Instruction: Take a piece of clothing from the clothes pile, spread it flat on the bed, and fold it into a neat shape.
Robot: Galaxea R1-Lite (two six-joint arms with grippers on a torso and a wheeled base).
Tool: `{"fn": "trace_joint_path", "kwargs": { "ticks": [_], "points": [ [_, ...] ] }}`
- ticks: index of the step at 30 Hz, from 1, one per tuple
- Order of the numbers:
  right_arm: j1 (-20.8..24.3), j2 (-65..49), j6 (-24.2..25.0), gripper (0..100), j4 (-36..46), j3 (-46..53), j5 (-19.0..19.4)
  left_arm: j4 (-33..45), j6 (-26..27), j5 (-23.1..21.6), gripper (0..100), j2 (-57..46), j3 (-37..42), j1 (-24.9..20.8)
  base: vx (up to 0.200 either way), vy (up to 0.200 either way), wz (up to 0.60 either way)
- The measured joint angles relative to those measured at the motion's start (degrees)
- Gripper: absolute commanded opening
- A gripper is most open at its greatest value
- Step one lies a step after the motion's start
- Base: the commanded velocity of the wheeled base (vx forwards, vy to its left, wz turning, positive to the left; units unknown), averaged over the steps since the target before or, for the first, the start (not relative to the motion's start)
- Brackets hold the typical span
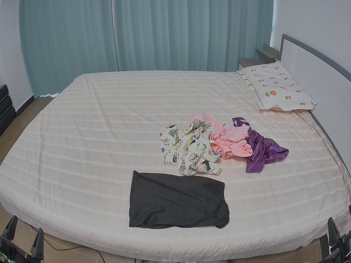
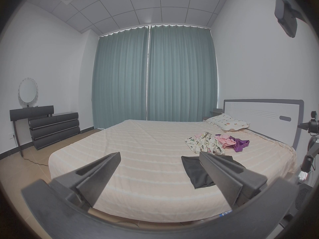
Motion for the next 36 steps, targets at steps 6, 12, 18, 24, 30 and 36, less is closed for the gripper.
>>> {"fn": "trace_joint_path", "kwargs": {
  "ticks": [6, 12, 18, 24, 30, 36],
  "points": [
    [-0.01, 0.02, 0.06, 100, -0.06, 0.00, 0.40, -0.02, 0.41, -0.09, 100, 0.05, 0.00, 0.00, 0.000, 0.000, 0.00],
    [0.02, 0.02, 0.09, 100, -0.26, 0.00, 0.76, -0.02, 0.93, -0.33, 100, 0.09, 0.00, 0.00, 0.000, 0.000, 0.00],
    [0.00, 0.04, 0.06, 100, -0.26, 0.00, 0.76, -0.02, 0.22, -0.60, 100, 0.11, 0.00, 0.00, 0.000, 0.000, 0.00],
    [-0.01, 0.04, 0.09, 100, -0.34, 0.00, 0.73, 0.01, 0.27, -0.57, 100, 0.16, 0.00, 0.00, 0.000, 0.000, 0.00],
    [0.02, 0.09, -0.02, 100, -0.34, 0.00, 0.76, 0.01, 0.79, -0.68, 100, 0.16, 0.00, 0.00, 0.000, 0.000, 0.00],
    [0.07, 0.11, 0.18, 100, -0.44, 0.00, 0.71, 0.04, 0.84, -0.68, 100, 0.18, 0.00, 0.00, 0.000, 0.000, 0.00]
  ]
}}
